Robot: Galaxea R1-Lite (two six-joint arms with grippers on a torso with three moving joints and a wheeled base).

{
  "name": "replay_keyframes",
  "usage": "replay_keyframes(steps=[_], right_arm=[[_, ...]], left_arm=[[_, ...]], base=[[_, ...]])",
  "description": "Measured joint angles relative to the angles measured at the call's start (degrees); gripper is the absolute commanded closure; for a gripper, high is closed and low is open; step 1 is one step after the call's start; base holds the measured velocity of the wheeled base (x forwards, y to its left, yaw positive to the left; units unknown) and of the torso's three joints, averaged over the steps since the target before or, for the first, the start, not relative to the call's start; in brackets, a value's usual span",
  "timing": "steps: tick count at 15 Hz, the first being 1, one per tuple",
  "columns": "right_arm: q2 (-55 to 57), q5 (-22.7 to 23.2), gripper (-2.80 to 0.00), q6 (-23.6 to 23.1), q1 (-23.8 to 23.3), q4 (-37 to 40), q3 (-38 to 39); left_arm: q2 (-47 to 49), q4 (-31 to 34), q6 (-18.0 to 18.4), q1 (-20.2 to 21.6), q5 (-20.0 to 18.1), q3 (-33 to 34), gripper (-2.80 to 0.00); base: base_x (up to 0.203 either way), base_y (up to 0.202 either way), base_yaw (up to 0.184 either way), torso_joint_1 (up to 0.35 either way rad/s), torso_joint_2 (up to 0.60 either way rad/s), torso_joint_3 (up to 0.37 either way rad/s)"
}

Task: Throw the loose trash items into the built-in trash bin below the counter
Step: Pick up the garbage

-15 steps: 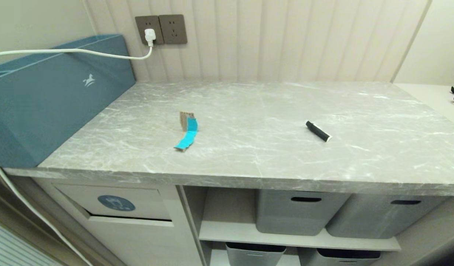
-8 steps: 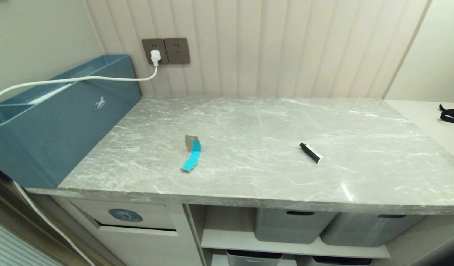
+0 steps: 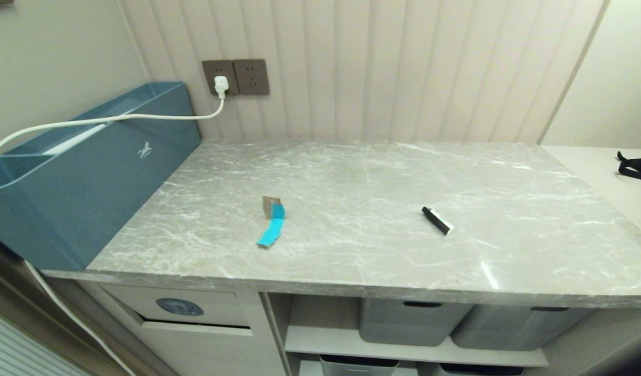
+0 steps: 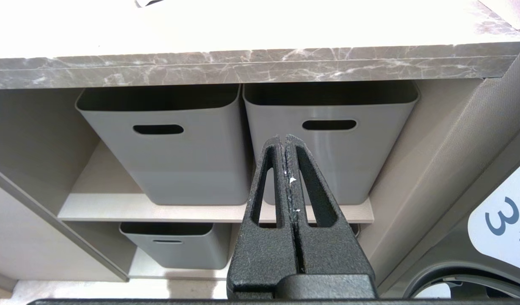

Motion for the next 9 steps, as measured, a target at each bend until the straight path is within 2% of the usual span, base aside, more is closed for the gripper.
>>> replay_keyframes(steps=[1,5,9], right_arm=[[0.0,0.0,0.0,0.0,0.0,0.0,0.0],[0.0,0.0,0.0,0.0,0.0,0.0,0.0],[0.0,0.0,0.0,0.0,0.0,0.0,0.0]], left_arm=[[4.3,0.8,-0.8,-0.6,-2.4,-4.5,-2.8],[25.5,1.6,-3.0,-4.2,-10.9,-19.5,-2.8],[48.5,1.4,-6.5,-6.1,-16.4,-32.6,-2.8]], base=[[0.0,0.0,0.0,0.0,0.0,0.0],[0.0,0.0,0.0,0.0,0.0,0.0],[0.0,0.0,0.0,0.0,0.0,0.0]])
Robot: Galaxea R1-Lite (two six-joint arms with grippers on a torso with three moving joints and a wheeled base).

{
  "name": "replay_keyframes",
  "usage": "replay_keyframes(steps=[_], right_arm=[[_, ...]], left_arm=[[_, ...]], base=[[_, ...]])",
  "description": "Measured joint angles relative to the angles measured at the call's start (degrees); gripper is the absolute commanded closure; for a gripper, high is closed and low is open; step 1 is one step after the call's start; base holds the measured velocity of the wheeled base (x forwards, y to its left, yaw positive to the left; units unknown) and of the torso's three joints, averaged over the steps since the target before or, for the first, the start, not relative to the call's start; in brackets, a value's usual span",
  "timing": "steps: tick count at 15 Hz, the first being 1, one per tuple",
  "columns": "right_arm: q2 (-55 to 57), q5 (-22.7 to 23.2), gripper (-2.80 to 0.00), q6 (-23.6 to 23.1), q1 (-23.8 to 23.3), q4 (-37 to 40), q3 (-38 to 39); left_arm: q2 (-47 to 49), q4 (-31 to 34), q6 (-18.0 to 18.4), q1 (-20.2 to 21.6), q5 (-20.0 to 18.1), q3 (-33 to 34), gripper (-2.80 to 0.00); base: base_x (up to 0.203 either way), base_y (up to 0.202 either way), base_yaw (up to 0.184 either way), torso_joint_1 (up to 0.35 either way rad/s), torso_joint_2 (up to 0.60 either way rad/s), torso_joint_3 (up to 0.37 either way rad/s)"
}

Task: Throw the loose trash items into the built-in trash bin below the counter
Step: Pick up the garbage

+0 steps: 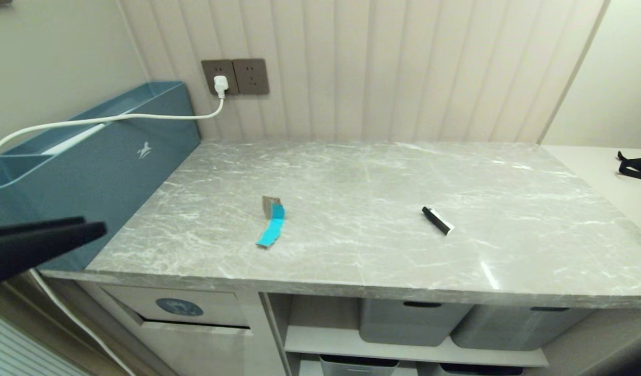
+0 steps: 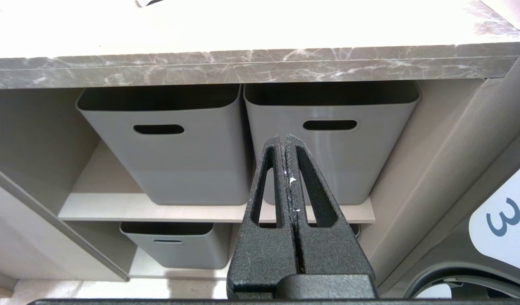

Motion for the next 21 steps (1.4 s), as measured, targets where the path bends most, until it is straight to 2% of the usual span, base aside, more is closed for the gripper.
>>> replay_keyframes(steps=[4,6,9,11,15,19,21], right_arm=[[0.0,0.0,0.0,0.0,0.0,0.0,0.0],[0.0,0.0,0.0,0.0,0.0,0.0,0.0],[0.0,0.0,0.0,0.0,0.0,0.0,0.0],[0.0,0.0,0.0,0.0,0.0,0.0,0.0],[0.0,0.0,0.0,0.0,0.0,0.0,0.0],[0.0,0.0,0.0,0.0,0.0,0.0,0.0],[0.0,0.0,0.0,0.0,0.0,0.0,0.0]], left_arm=[[20.0,-0.5,-0.5,-0.8,-1.3,-12.2,-2.8],[28.1,-1.8,2.1,-1.0,0.0,-15.9,-2.8],[38.9,-2.8,8.3,-1.3,3.0,-21.7,-2.8],[45.2,-2.7,10.3,-2.1,3.5,-27.6,-2.8],[54.2,-0.7,11.0,-6.0,3.8,-37.2,-2.8],[58.4,0.2,11.1,-8.8,3.9,-40.4,-2.8],[59.5,0.3,11.1,-9.7,5.6,-41.5,-2.8]], base=[[0.0,0.0,0.0,0.0,0.0,0.0],[0.0,0.0,0.0,0.0,0.0,0.0],[0.0,0.0,0.0,0.0,0.0,0.0],[0.0,0.0,0.0,0.0,0.0,0.0],[0.0,0.0,0.0,0.0,0.0,0.0],[0.0,0.0,0.0,0.0,0.0,0.0],[0.0,0.0,0.0,0.0,0.0,0.0]])
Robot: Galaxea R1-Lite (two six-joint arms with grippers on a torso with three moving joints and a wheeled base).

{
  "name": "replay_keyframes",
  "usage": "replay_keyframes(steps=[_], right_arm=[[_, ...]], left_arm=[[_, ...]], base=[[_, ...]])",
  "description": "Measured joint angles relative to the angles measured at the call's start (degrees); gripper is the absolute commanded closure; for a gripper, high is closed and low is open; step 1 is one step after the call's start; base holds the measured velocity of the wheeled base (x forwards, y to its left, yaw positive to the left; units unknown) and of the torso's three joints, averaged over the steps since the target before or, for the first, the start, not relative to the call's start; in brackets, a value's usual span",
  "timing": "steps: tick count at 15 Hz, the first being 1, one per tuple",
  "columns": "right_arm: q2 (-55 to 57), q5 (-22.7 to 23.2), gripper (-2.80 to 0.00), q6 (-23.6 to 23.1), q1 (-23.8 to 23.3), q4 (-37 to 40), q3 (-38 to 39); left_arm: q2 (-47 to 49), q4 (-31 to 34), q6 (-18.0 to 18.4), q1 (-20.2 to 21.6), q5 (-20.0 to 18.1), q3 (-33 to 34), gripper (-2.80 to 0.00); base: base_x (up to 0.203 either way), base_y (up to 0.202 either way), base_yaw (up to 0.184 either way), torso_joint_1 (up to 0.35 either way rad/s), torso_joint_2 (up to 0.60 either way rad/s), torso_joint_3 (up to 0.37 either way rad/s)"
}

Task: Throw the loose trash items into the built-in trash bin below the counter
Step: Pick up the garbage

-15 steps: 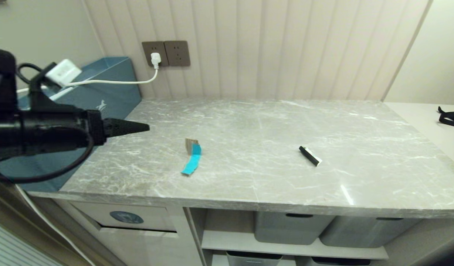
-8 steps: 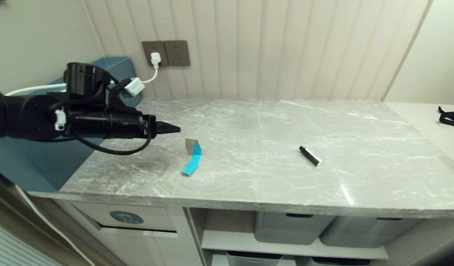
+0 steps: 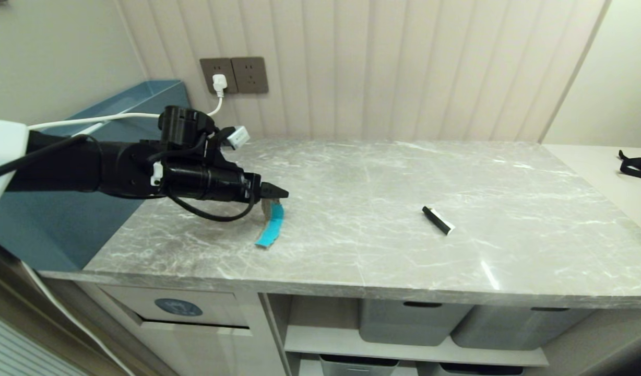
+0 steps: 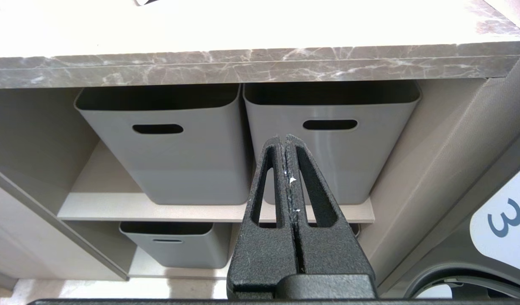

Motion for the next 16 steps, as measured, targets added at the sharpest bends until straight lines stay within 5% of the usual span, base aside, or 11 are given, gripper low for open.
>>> replay_keyframes(steps=[14,15,16], right_arm=[[0.0,0.0,0.0,0.0,0.0,0.0,0.0],[0.0,0.0,0.0,0.0,0.0,0.0,0.0],[0.0,0.0,0.0,0.0,0.0,0.0,0.0]], left_arm=[[0.8,1.8,5.1,-2.1,3.3,0.6,-2.8],[0.9,1.8,5.1,-2.0,3.3,0.5,0.0],[1.1,1.7,5.0,-1.9,3.4,0.3,0.0]], base=[[0.0,0.0,0.0,0.0,0.0,0.0],[0.0,0.0,0.0,0.0,0.0,0.0],[0.0,0.0,0.0,0.0,0.0,0.0]])
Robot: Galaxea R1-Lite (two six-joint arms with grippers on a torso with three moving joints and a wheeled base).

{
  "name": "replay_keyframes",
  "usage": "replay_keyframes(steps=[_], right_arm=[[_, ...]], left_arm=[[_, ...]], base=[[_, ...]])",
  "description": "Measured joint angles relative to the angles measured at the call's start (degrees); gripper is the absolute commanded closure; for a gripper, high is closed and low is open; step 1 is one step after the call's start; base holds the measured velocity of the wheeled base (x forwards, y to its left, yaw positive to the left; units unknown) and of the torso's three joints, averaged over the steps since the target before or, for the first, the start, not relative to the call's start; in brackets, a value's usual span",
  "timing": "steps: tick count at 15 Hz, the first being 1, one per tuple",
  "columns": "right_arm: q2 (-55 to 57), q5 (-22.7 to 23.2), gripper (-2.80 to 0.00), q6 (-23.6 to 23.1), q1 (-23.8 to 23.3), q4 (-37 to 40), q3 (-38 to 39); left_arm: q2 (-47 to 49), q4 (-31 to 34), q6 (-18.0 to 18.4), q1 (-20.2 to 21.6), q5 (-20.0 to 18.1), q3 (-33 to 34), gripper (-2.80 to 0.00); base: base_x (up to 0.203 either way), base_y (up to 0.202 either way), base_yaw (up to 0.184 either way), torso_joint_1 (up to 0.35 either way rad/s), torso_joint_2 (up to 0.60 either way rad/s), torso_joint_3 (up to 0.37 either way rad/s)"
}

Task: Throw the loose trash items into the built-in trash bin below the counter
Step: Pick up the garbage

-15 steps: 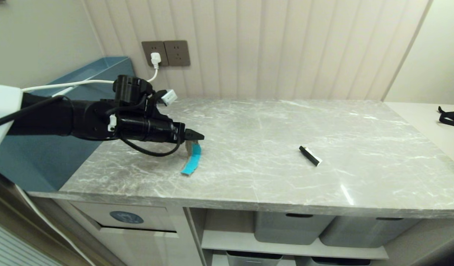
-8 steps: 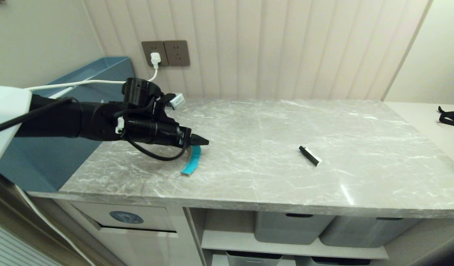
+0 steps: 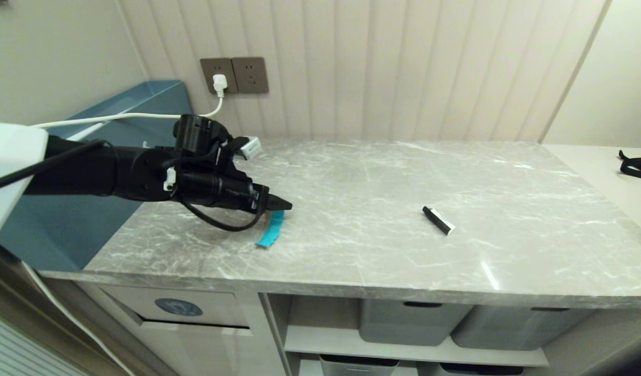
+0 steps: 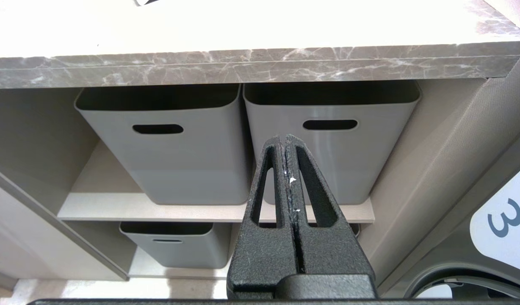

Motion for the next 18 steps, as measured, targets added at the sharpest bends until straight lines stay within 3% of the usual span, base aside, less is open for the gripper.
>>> replay_keyframes(steps=[14,18], right_arm=[[0.0,0.0,0.0,0.0,0.0,0.0,0.0],[0.0,0.0,0.0,0.0,0.0,0.0,0.0]], left_arm=[[1.5,0.9,-0.5,0.4,-0.1,-3.1,0.0],[-4.0,4.9,-3.4,0.4,-0.1,-1.9,0.0]], base=[[0.0,0.0,0.0,0.0,0.0,0.0],[0.0,0.0,0.0,0.0,0.0,0.0]])
